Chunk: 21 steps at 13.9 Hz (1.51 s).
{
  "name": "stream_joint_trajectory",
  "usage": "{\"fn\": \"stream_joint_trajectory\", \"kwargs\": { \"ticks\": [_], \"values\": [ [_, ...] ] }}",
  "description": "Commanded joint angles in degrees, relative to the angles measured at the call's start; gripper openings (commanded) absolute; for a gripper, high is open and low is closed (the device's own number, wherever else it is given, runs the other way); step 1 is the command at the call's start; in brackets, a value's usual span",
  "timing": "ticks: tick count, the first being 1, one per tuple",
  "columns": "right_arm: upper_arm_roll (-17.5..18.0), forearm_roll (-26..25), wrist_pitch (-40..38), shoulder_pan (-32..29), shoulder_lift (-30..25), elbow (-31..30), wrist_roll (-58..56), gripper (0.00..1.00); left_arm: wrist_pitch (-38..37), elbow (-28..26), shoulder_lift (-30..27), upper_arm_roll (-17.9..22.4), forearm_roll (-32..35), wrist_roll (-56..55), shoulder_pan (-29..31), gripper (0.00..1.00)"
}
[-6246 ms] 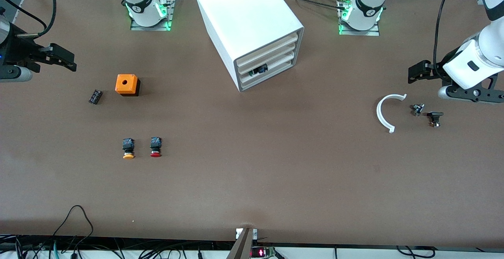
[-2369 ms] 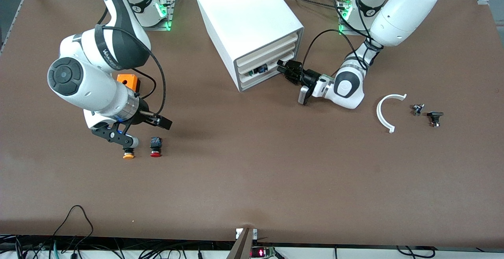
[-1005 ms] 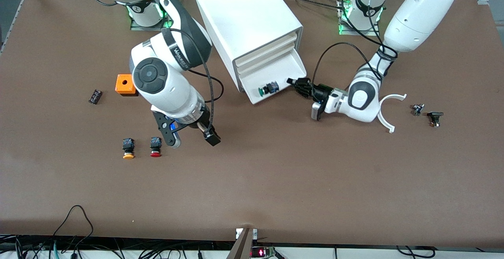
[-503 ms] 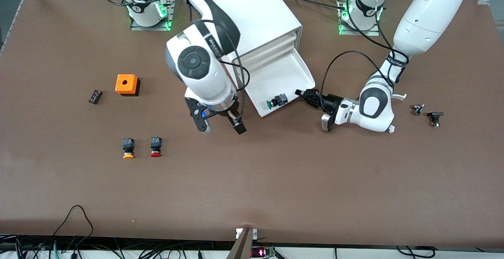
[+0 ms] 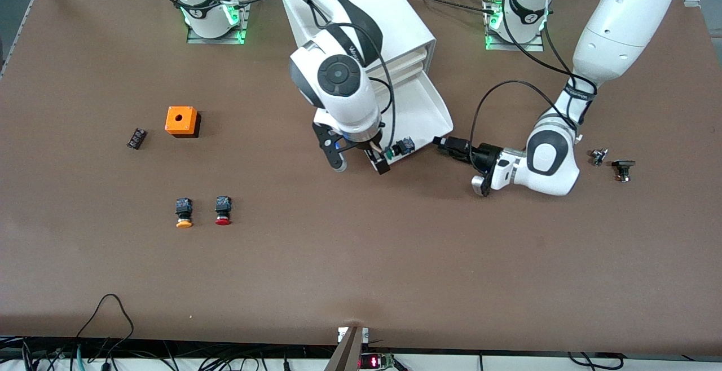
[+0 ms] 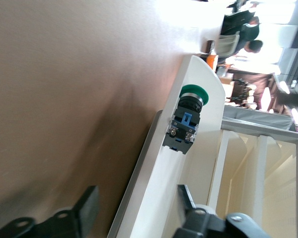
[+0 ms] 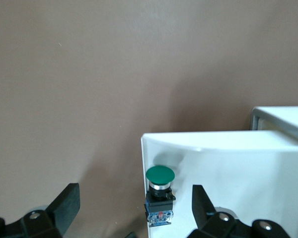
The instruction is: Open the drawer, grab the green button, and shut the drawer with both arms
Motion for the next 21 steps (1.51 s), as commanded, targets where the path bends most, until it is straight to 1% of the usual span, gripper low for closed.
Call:
{"fn": "stream_joint_trajectory", "kwargs": {
  "ticks": [1, 4, 9, 10, 13, 15, 17, 18, 19, 20, 21],
  "values": [
    [-1.03, -0.34, 2.01, 2.95, 3.31, 2.17, 3.92, 1.0, -7.18, 8.34, -0.16, 0.04, 8.1, -10.43, 1.96, 1.0],
    [-1.04, -2.36, 2.71, 4.88, 4.71, 2.08, 6.65, 1.0, -11.94, 14.76, -0.94, 0.04, 16.19, -17.29, 3.45, 1.0],
    [-1.12, -2.89, 7.28, 7.26, 7.18, 1.82, 10.17, 1.0, -19.94, 26.01, -3.93, -0.57, 35.78, -29.42, 3.02, 1.0],
    [-1.12, -2.89, 7.81, 7.61, 7.53, 1.73, 10.87, 1.0, -20.3, 27.51, -4.63, -0.83, 38.86, -31.09, 2.76, 1.0],
    [-1.12, -4.03, 9.13, 8.67, 8.76, 1.64, 12.27, 1.0, -20.39, 28.67, -6.04, -1.1, 48.7, -35.85, 0.91, 1.0],
    [-1.12, -4.65, 9.13, 9.11, 8.85, 1.21, 12.54, 1.0, -20.39, 31.38, -8.58, -1.1, 58.44, -35.94, -0.93, 1.0],
    [-1.12, -4.74, 9.13, 9.11, 8.85, 1.12, 12.55, 0.99, -20.05, 33.15, -9.65, -0.93, 65.23, -35.95, -3.47, 1.0],
    [-1.12, -4.83, 9.22, 9.11, 8.85, 1.12, 12.46, 0.89, -19.69, 34.98, -9.65, -0.92, 68.3, -35.68, -4.62, 1.0],
    [-1.12, -4.74, 9.22, 9.11, 8.76, 1.2, 11.76, 0.67, -18.12, 36.74, -9.13, -0.84, 70.34, -35.42, -5.07, 1.0],
    [-1.12, -4.74, 9.39, 9.02, 8.76, 1.21, 11.32, 0.41, -14.54, 36.93, -8.69, -0.84, 70.1, -35.24, -4.81, 1.0],
    [-1.12, -4.74, 10.26, 9.02, 8.68, 1.21, 10.88, 0.22, -12.68, 36.93, -8.68, -0.75, 69.48, -35.07, -4.63, 1.0]
  ]
}}
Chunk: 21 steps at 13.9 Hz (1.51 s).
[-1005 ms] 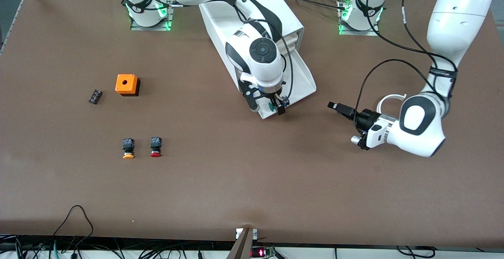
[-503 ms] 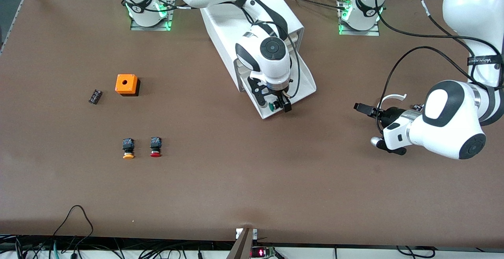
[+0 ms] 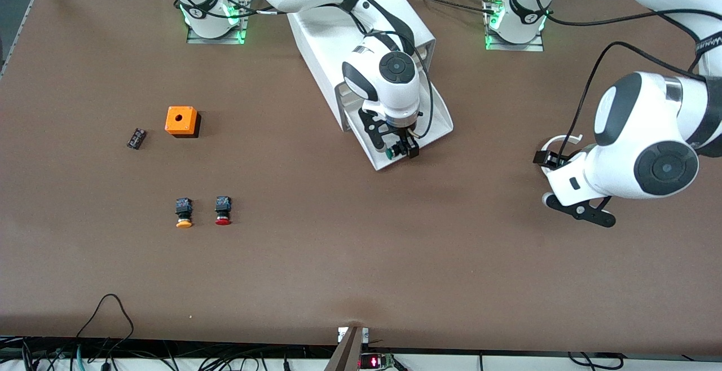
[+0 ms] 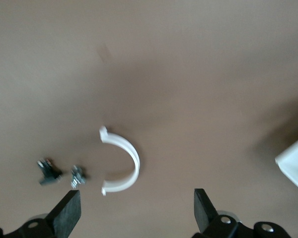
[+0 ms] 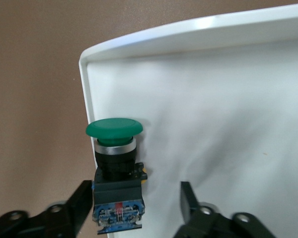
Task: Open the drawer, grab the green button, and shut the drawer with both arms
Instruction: 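Grasp the green button with the right gripper while the left gripper withdraws, then lift the green button out with the right gripper while the left gripper reaches the drawer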
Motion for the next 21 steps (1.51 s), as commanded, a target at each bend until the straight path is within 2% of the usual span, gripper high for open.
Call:
{"fn": "stream_joint_trajectory", "kwargs": {
  "ticks": [1, 2, 6, 9, 11, 13, 15, 16, 17, 19, 21],
  "values": [
    [-0.58, -0.66, 1.66, 0.42, 0.4, 1.15, -1.54, 0.04, 3.63, 1.5, 1.04, 0.5, 1.29, 0.72, -0.19, 1.0],
    [-0.58, -0.66, 1.49, 0.51, 0.23, 1.15, -2.51, 0.0, 3.63, 1.15, 1.04, 0.5, 1.11, 0.29, -0.37, 1.0],
    [-0.75, -0.48, 0.0, 0.25, -1.61, 1.58, -2.79, 0.0, 3.81, 0.97, 1.22, 0.5, -0.98, -2.77, -0.2, 1.0],
    [-0.93, -0.48, -3.34, -0.45, -3.98, 2.37, -4.01, 0.0, 5.64, -2.88, 0.69, 0.59, -6.96, -7.7, 0.86, 1.0],
    [-0.67, -0.22, -6.14, -2.64, -5.92, 2.38, -10.57, 0.0, 9.24, -6.57, -0.1, 0.5, -9.86, -11.9, 1.3, 1.0],
    [0.04, 1.52, -8.87, -5.98, -8.2, 2.38, -21.63, 0.0, 14.33, -13.75, -2.37, 0.32, -10.4, -16.74, 0.69, 1.0],
    [-0.4, 5.74, -11.68, -9.05, -10.31, 2.2, -32.96, 0.0, 25.28, -24.81, -6.14, -0.29, -10.4, -20.35, 0.68, 1.0],
    [-0.4, 6.28, -14.13, -10.64, -11.28, 2.2, -38.24, 0.0, 31.26, -29.48, -7.3, -0.47, -10.4, -22.28, 0.68, 1.0],
    [-0.4, 6.28, -17.2, -12.05, -12.24, 2.2, -43.52, 0.0, 35.32, -32.22, -7.39, -0.55, -10.4, -25.61, 0.34, 1.0],
    [-0.58, 6.37, -23.79, -14.85, -14.79, 1.24, -54.94, 0.0, 40.87, -34.26, -5.73, -1.52, -10.4, -34.12, -1.33, 1.0],
    [-0.84, 6.28, -27.24, -17.58, -15.24, 0.88, -64.7, 0.0, 45.79, -37.24, -4.5, -1.52, -9.79, -44.05, -5.1, 1.0]
  ]
}}
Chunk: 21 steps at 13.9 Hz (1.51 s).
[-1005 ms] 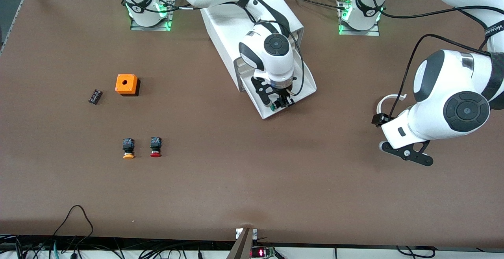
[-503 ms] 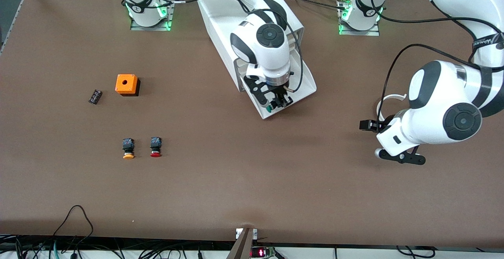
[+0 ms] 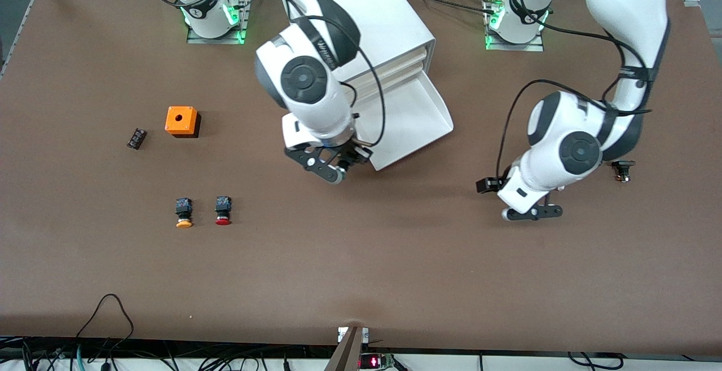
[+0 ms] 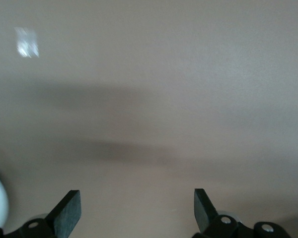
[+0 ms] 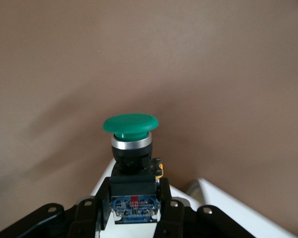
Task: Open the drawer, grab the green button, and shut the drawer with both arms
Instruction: 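Lift the green button out with the right gripper while the left gripper reaches the drawer, then set the green button beside the red button while the left gripper pushes the drawer shut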
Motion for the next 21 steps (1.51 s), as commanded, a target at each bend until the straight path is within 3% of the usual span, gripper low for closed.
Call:
{"fn": "stream_joint_trajectory", "kwargs": {
  "ticks": [1, 3, 6, 9, 13, 17, 18, 21],
  "values": [
    [0.3, 0.93, -4.05, -4.1, -2.18, -1.95, -14.43, 0.0, 8.36, -6.52, -0.86, 0.22, -0.27, -12.54, -5.01, 1.0],
    [0.3, 0.93, -4.06, -7.01, -2.54, -3.88, -23.57, 0.0, 13.99, -9.08, -0.33, 0.22, -0.09, -18.18, -7.82, 1.0],
    [0.04, 0.32, -2.84, -13.15, -2.19, -6.51, -39.2, 0.0, 14.37, -11.97, -0.5, 0.05, -0.09, -23.54, -10.46, 1.0],
    [-0.05, -0.03, 3.21, -15.98, -2.01, -12.04, -46.72, 0.0, 13.93, -13.13, -0.59, -0.04, -0.09, -31.71, -14.07, 1.0],
    [-0.75, -0.64, 11.03, -16.34, -0.53, -17.94, -47.09, 0.0, 13.67, -14.27, -0.76, -1.44, -0.18, -36.58, -16.36, 1.0],
    [-0.84, -1.62, 22.2, -16.16, 0.01, -26.28, -47.61, 0.0, 13.58, -15.68, -1.03, -6.18, -0.88, -36.66, -15.66, 1.0],
    [-0.84, -1.62, 27.09, -16.51, 1.23, -29.08, -48.14, 0.0, 9.14, -15.68, -1.11, -8.46, -0.97, -36.66, -15.66, 1.0],
    [-0.84, -1.62, 29.6, -16.43, 2.29, -30.25, -48.05, 0.0, 5.94, -15.59, -1.47, -10.32, -1.06, -36.66, -15.75, 1.0]
  ]
}}
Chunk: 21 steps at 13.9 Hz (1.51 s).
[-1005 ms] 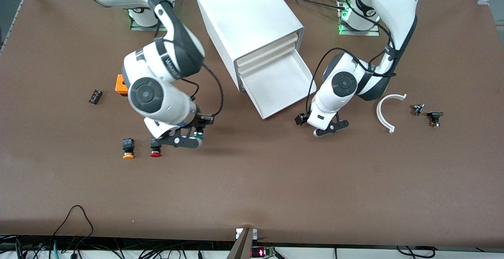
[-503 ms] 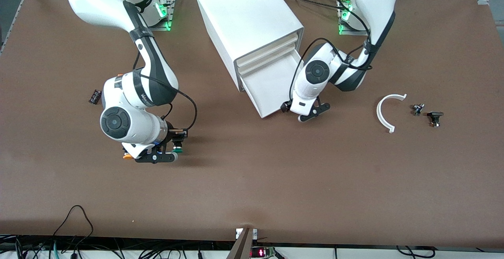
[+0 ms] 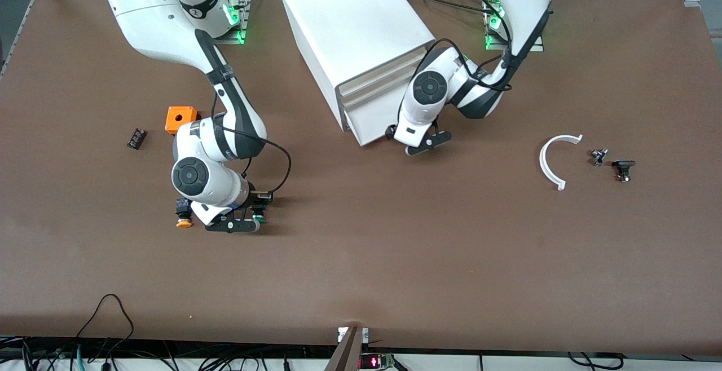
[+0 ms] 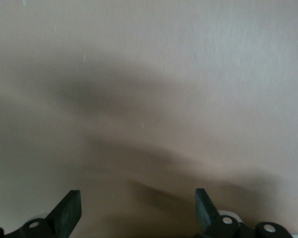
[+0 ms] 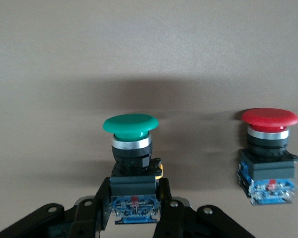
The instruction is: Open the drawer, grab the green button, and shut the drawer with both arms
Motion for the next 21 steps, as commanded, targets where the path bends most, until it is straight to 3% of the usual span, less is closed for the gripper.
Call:
{"fn": "stream_joint_trajectory", "kwargs": {
  "ticks": [1, 2, 3, 5, 7, 17, 19, 20, 21],
  "values": [
    [-0.08, -0.43, 2.13, -0.05, 0.44, -1.69, -1.01, 0.0, -2.75, -1.44, -1.55, -2.55, -1.06, -0.27, 0.45, 1.0],
    [-0.08, -0.43, 2.13, -0.05, 0.53, -1.6, -0.92, 0.0, -3.45, -1.44, -1.55, -3.43, -1.06, -0.27, 0.45, 1.0],
    [-0.08, -0.43, 1.96, -0.13, 0.62, -1.26, -0.58, 0.27, -3.72, -1.44, -1.55, -4.05, -1.06, -0.27, 0.37, 1.0],
    [-0.08, -0.17, 1.61, -0.05, 0.1, -0.38, -1.01, 1.0, -3.63, -1.27, -1.02, -4.84, -1.15, -0.36, -0.33, 1.0],
    [-0.25, -0.08, 0.82, -0.22, -2.27, -0.2, -0.84, 1.0, -3.81, -1.35, -1.02, -5.81, -1.24, -0.89, 0.01, 1.0],
    [-9.92, -1.22, -13.41, -0.49, -17.91, 2.97, -7.85, 1.0, -6.62, -0.39, -1.46, -7.22, -1.15, -0.11, 0.36, 1.0],
    [-10.8, -1.31, -16.83, -0.84, -21.25, 2.97, -8.4, 1.0, -11.42, 3.72, -1.55, -7.13, -0.28, 0.6, 1.68, 1.0],
    [-9.67, -1.57, -19.11, -4.06, -22.74, 2.97, -7.79, 1.0, -16.24, 7.4, -1.37, -6.87, -0.1, 3.04, 2.03, 1.0],
    [-6.01, -2.18, -20.96, -7.83, -25.02, 2.62, -8.04, 1.0, -20.99, 10.65, -1.37, -6.43, -0.09, 7.07, 2.65, 1.0]
  ]
}}
